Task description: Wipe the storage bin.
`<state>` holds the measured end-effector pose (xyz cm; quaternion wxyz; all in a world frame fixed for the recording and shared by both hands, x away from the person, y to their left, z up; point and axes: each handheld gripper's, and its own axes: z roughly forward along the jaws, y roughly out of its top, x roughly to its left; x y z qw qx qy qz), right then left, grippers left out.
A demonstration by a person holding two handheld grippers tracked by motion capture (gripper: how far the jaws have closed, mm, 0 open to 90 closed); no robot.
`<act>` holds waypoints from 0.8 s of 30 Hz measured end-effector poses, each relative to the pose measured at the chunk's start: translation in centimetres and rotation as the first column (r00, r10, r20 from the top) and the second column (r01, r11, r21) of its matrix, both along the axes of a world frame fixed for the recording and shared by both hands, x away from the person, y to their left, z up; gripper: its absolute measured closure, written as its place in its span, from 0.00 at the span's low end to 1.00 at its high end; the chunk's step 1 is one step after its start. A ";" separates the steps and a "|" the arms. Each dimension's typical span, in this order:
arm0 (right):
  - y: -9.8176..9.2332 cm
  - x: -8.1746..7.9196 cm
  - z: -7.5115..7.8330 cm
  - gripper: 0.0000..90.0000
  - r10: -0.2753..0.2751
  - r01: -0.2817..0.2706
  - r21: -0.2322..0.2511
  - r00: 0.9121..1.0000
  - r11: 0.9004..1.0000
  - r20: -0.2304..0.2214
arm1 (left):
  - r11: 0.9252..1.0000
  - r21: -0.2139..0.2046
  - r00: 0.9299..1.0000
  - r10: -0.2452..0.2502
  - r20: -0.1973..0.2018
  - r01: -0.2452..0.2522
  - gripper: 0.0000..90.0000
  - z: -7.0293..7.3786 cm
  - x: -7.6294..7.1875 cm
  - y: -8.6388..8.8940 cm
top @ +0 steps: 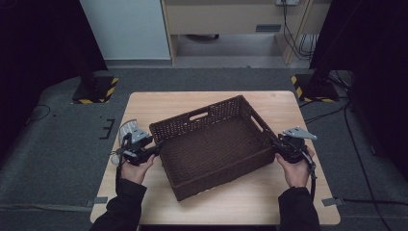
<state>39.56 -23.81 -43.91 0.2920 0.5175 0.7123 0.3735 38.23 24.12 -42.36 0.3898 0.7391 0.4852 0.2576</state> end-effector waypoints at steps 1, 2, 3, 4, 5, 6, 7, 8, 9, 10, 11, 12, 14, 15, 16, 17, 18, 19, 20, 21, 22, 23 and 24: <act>0.1 0.1 0.0 0.72 0.000 0.000 -0.008 1.000 1.000 -0.003 | 1.000 -0.007 1.000 0.009 0.008 -0.009 0.56 0.3 0.2 0.4; 0.2 0.3 -0.1 0.73 0.002 -0.002 -0.018 1.000 1.000 -0.001 | 1.000 -0.017 1.000 0.018 0.013 -0.017 0.55 0.5 0.6 0.7; 0.3 0.4 -0.1 0.74 -0.002 0.002 -0.024 1.000 1.000 -0.002 | 0.999 -0.027 1.000 0.022 0.015 -0.022 0.54 0.7 1.0 1.1; 0.3 0.5 -0.2 0.78 -0.008 0.008 -0.037 1.000 0.999 0.001 | 0.999 -0.032 1.000 0.026 0.017 -0.025 0.53 0.8 1.4 1.5; 0.3 0.6 -0.2 0.80 -0.010 0.010 -0.042 1.000 0.999 0.004 | 0.999 -0.037 0.999 0.028 0.021 -0.027 0.52 0.7 1.8 1.8; 0.2 0.7 -0.3 0.81 -0.008 0.008 -0.037 1.000 0.999 0.002 | 0.999 -0.044 0.999 0.027 0.017 -0.027 0.51 0.7 2.2 2.1; 0.1 0.8 -0.3 0.81 -0.008 0.008 -0.026 1.000 1.000 -0.002 | 0.999 -0.048 1.000 0.020 0.012 -0.019 0.51 0.5 2.6 2.3; 0.0 0.9 -0.4 0.82 -0.007 0.007 -0.020 1.000 1.000 -0.004 | 0.999 -0.051 1.000 0.010 0.007 -0.010 0.50 0.3 3.0 2.5; 0.1 1.1 -0.5 0.82 -0.008 0.008 -0.020 1.000 1.000 -0.007 | 0.999 -0.052 1.000 0.002 0.000 -0.002 0.49 0.1 3.3 2.6; 0.1 1.2 -0.5 0.82 -0.006 0.006 -0.029 1.000 1.000 -0.011 | 0.999 -0.054 1.000 -0.005 -0.002 0.005 0.49 -0.1 3.5 2.7; 0.2 1.3 -0.6 0.83 -0.005 0.005 -0.044 1.000 0.999 -0.014 | 0.999 -0.048 1.000 -0.008 -0.002 0.008 0.49 -0.3 3.7 2.7; 0.2 1.5 -0.7 0.85 -0.006 0.006 -0.052 1.000 0.999 -0.010 | 0.999 -0.044 1.000 -0.005 -0.001 0.005 0.49 -0.4 3.9 2.7; 0.1 1.7 -0.8 0.86 -0.001 0.001 -0.044 1.000 0.999 -0.010 | 0.999 -0.045 1.000 -0.008 -0.001 0.008 0.49 -0.4 4.4 2.7; 0.1 1.8 -0.8 0.86 -0.002 0.002 -0.040 1.000 0.999 -0.012 | 0.999 -0.046 1.000 -0.008 0.001 0.008 0.49 -0.5 4.6 2.7; 0.1 1.9 -0.8 0.86 -0.002 0.001 -0.040 1.000 0.999 -0.015 | 0.998 -0.055 1.000 -0.008 0.001 0.008 0.49 -0.5 4.9 2.7; 0.0 1.9 -0.8 0.86 0.000 0.000 -0.044 1.000 0.999 -0.010 | 0.998 -0.059 1.000 -0.015 0.000 0.015 0.49 -0.6 5.1 2.7; 0.0 2.0 -0.8 0.86 -0.002 0.001 -0.043 1.000 0.999 -0.010 | 0.998 -0.063 1.000 -0.018 0.003 0.018 0.49 -0.7 5.4 2.6; 0.0 2.1 -0.8 0.86 -0.003 0.002 -0.044 1.000 0.999 -0.008 | 0.998 -0.062 1.000 -0.024 -0.006 0.024 0.50 -0.9 5.7 2.5; 0.0 2.2 -0.9 0.86 0.001 -0.001 -0.043 1.000 0.999 -0.009 | 0.998 -0.062 0.999 -0.030 -0.010 0.030 0.50 -1.1 6.0 2.3; 0.0 2.2 -0.9 0.85 0.000 -0.001 -0.042 1.000 0.999 -0.008 | 0.998 -0.048 0.999 -0.039 -0.011 0.038 0.50 -1.2 6.2 2.1; 0.0 2.3 -0.9 0.85 -0.001 0.000 -0.042 1.000 0.999 -0.007 | 0.998 -0.047 0.999 -0.040 -0.015 0.039 0.51 -1.4 6.4 2.0; 0.0 2.3 -0.8 0.85 -0.001 0.000 -0.043 1.000 0.999 -0.006 | 0.998 -0.046 0.999 -0.040 -0.024 0.039 0.52 -1.6 6.6 1.9; 0.0 2.3 -0.8 0.84 0.000 -0.001 -0.047 1.000 0.999 -0.005 | 0.998 -0.041 0.999 -0.042 -0.034 0.040 0.53 -1.8 6.8 1.8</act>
